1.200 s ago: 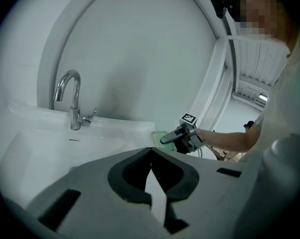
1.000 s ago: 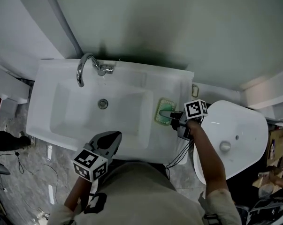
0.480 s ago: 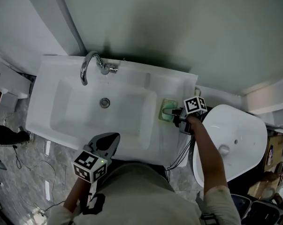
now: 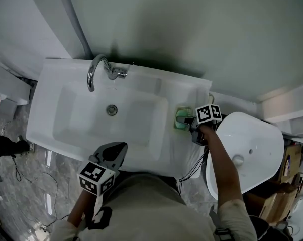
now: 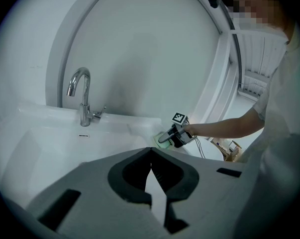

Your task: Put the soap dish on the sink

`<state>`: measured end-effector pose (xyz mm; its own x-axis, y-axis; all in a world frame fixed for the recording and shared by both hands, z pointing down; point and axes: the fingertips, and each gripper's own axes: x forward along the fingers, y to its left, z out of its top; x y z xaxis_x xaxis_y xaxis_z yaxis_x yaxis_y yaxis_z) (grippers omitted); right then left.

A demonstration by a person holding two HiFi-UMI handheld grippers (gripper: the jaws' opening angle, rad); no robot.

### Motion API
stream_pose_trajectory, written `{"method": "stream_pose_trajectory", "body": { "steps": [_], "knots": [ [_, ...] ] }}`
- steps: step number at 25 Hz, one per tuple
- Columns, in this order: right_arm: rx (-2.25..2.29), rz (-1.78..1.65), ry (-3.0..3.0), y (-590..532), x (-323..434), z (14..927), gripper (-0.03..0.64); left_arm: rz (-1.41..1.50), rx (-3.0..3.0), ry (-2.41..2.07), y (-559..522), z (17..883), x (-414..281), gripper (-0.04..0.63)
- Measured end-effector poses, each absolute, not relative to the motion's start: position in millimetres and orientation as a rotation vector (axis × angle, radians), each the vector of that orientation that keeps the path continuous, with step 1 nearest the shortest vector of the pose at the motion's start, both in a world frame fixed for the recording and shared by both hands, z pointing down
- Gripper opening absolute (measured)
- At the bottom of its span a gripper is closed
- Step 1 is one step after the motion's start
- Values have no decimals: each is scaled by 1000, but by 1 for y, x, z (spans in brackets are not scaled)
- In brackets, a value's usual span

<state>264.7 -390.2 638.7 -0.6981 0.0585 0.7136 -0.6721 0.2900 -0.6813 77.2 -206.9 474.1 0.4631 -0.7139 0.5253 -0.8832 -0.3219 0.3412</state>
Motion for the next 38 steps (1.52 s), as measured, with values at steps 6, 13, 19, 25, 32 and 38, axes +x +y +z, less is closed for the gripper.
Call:
{"method": "stream_pose_trajectory", "body": {
  "steps": [6, 13, 19, 25, 32, 38],
  "knots": [
    [677, 1230, -1903, -398, 281, 642, 287, 413, 2157, -1331, -211, 476, 74, 18],
    [745, 1103, -1893, -403, 289, 643, 342, 415, 2157, -1318, -213, 478, 69, 18],
    [784, 1075, -1898, -404, 294, 643, 356, 426, 2157, -1325, -215, 480, 64, 18],
    [814, 1109, -1914, -403, 299, 644, 356, 443, 2167, -1313, -217, 482, 66, 18],
    [817, 1025, -1895, -401, 306, 646, 310, 460, 2164, -1301, -216, 483, 70, 18],
    [949, 1092, -1891, -405, 307, 646, 302, 464, 2163, -1314, -217, 482, 70, 18]
  ]
}}
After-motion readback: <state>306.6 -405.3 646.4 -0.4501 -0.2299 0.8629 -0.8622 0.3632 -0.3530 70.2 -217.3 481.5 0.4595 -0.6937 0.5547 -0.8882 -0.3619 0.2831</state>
